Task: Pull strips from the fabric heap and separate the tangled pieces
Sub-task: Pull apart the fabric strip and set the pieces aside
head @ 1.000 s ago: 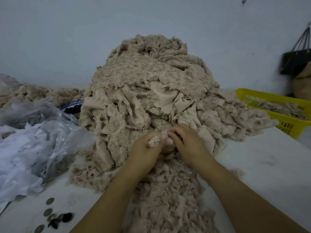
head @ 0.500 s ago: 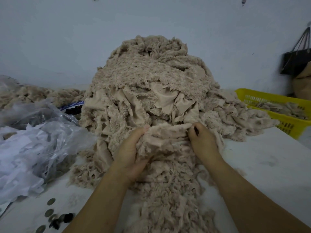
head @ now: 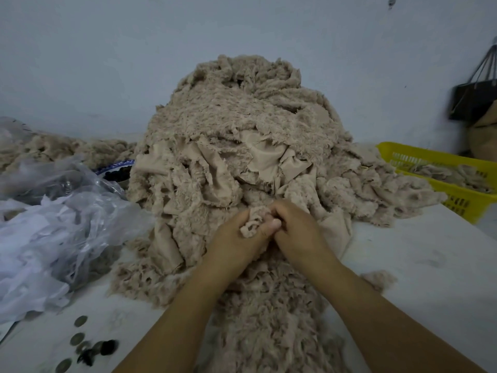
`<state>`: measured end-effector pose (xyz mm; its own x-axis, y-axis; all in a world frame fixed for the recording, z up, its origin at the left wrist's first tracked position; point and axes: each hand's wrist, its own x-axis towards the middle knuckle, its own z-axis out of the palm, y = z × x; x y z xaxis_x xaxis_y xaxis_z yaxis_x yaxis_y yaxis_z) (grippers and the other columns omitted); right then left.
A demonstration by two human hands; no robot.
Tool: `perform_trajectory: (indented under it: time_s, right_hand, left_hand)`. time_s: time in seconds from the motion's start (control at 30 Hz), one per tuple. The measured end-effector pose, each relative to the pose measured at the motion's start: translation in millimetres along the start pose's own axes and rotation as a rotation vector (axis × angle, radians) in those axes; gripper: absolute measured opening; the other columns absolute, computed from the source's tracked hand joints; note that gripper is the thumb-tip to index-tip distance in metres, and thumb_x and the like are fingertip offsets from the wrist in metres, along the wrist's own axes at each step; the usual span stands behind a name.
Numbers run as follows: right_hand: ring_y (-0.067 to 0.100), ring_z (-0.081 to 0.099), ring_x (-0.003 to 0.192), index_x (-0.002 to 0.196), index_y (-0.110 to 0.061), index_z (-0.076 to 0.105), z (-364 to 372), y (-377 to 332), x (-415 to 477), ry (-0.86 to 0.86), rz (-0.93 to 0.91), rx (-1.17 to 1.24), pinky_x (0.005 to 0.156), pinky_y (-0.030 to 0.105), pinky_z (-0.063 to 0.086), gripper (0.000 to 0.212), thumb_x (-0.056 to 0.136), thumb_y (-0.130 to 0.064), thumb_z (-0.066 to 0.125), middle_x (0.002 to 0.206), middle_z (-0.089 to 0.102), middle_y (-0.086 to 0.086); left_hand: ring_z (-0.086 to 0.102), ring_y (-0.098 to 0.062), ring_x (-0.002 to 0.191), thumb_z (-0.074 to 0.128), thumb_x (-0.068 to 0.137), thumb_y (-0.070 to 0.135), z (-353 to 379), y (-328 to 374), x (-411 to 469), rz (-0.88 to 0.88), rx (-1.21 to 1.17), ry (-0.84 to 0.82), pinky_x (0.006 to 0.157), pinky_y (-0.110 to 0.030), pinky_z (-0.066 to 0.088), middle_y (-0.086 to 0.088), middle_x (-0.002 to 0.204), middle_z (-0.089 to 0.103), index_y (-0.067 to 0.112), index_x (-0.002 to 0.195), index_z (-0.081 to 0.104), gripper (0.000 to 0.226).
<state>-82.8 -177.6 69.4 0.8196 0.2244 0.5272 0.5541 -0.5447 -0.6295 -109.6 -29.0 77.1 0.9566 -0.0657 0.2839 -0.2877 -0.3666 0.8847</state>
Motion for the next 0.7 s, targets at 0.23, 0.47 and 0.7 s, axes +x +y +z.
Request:
perform_trajectory:
  time_s: [0.23,0.47,0.7]
  right_hand:
    - [0.002,0.04,0.077,0.094,-0.024,0.045,2,19,3,-0.132,-0.001,-0.163,0.065,0.028,0.033,0.008,0.101,-0.02,0.047,0.088,0.04,-0.016]
    - [0.011,0.053,0.082,0.095,-0.016,0.061,-20,27,6,0.088,0.322,0.056,0.064,0.016,0.037,0.023,0.102,-0.03,0.044,0.095,0.058,-0.003]
    - [-0.021,0.049,0.093,0.117,-0.04,0.054,0,0,-3,-0.104,0.09,0.118,0.071,0.008,0.04,0.024,0.095,-0.049,0.05,0.104,0.053,-0.03]
  left_hand:
    - [0.067,0.0,0.068,0.061,0.093,0.049,-14,2,3,-0.114,-0.227,0.282,0.059,-0.015,0.052,0.007,0.072,0.072,0.032,0.076,0.071,0.026]
    - [0.073,-0.031,0.097,0.061,0.093,0.041,-30,11,7,-0.392,-0.898,0.325,0.065,-0.032,0.061,-0.017,0.111,0.074,0.007,0.119,0.071,0.044]
    - [0.073,-0.03,0.102,0.064,0.083,0.044,-22,9,7,-0.425,-0.94,0.118,0.073,-0.036,0.062,-0.018,0.114,0.073,0.007,0.109,0.077,0.047]
